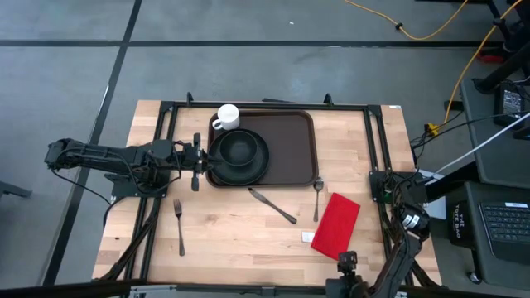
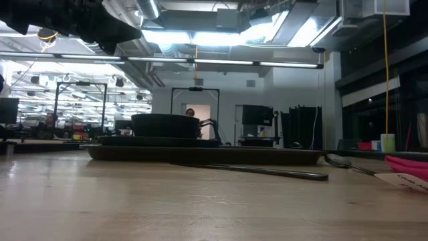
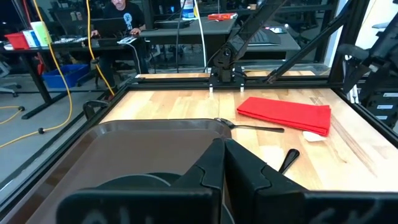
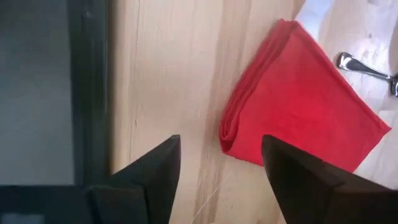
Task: Set up tray
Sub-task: Put the red table napkin beside the black plate on the brown serving tray
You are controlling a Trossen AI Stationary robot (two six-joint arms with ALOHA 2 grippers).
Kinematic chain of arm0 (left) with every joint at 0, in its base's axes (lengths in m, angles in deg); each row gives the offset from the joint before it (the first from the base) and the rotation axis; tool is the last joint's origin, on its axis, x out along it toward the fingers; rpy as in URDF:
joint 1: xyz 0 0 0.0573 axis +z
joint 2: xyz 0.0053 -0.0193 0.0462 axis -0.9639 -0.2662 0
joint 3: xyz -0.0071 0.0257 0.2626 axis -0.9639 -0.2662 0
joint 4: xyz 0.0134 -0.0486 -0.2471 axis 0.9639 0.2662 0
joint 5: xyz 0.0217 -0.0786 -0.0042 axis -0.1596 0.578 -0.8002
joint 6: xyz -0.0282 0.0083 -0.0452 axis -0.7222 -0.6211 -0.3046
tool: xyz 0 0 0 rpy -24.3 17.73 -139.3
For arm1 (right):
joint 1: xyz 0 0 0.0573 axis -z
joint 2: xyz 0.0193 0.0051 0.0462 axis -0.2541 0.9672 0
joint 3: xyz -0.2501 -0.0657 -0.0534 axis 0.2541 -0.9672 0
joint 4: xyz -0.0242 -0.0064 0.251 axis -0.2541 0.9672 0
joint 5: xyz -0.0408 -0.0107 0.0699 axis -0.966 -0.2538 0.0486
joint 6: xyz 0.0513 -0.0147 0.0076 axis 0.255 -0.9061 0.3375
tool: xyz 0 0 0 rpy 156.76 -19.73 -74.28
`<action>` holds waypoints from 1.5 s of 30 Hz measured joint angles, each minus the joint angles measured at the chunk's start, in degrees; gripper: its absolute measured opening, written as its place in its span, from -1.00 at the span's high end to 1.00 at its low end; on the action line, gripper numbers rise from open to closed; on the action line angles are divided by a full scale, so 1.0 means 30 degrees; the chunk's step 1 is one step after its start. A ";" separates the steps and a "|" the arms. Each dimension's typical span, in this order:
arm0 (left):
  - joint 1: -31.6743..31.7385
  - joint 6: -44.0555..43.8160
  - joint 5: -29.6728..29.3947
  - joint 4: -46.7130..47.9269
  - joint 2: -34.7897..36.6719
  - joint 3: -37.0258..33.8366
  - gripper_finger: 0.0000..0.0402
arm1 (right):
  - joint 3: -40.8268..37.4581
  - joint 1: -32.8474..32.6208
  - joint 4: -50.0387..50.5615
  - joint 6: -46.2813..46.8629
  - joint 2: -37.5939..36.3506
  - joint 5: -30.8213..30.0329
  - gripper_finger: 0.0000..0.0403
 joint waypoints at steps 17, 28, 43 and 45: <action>0.0007 0.0000 0.0002 0.0000 -0.0007 0.0007 0.96 | -0.0022 0.0000 0.0969 0.0778 0.2619 0.0000 -0.13; 0.0007 0.0005 0.0002 0.0000 -0.0007 0.0005 0.98 | -0.0015 -0.0007 0.0969 0.2279 0.2759 -0.0015 0.00; 0.0000 0.0000 0.0002 0.0000 -0.0007 0.0000 0.98 | -0.0015 0.0007 0.0975 0.2272 0.2497 0.0171 0.05; 0.0007 0.0000 0.0003 0.0000 -0.0007 0.0000 0.97 | -0.0015 0.0007 0.0969 0.2035 0.2497 0.0482 0.05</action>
